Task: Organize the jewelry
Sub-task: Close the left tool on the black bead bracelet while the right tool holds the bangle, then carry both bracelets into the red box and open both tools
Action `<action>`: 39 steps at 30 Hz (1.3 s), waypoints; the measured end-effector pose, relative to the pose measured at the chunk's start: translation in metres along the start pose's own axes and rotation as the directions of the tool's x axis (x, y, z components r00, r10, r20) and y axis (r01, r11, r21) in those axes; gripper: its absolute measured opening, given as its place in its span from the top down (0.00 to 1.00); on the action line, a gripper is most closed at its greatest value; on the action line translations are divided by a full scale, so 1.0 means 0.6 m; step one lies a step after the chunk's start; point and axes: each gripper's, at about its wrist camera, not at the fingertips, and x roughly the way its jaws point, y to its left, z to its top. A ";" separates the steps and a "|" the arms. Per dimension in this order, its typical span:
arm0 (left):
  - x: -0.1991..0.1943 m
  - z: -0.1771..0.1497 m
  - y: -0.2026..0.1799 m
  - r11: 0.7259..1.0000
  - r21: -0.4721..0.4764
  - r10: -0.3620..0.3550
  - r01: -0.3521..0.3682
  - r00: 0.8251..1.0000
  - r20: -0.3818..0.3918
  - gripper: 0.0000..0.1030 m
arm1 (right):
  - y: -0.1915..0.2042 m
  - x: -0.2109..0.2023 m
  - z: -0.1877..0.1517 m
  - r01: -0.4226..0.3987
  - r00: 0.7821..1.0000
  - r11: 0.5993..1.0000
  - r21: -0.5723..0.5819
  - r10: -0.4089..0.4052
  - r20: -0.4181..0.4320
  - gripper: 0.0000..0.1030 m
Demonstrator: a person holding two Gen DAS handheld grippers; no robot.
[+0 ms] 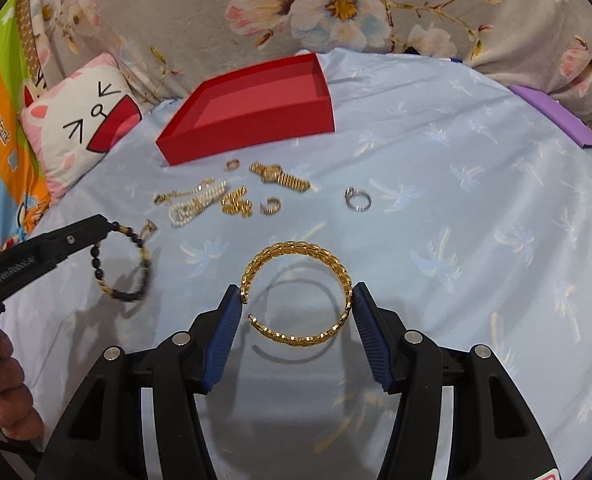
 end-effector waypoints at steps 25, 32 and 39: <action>0.210 0.381 0.032 0.999 0.039 0.004 -0.009 0.991 0.130 0.93 | 0.048 0.241 0.410 -0.041 0.999 0.992 -0.115 0.045 0.029 0.46; 0.316 0.412 0.054 0.999 0.016 0.028 -0.029 0.997 0.077 0.93 | 0.062 0.330 0.461 -0.045 0.999 0.992 -0.121 0.042 -0.024 0.46; 0.369 0.426 0.059 0.999 0.022 0.048 -0.050 0.997 0.066 0.93 | 0.066 0.379 0.478 -0.015 0.998 0.991 -0.133 0.007 -0.066 0.45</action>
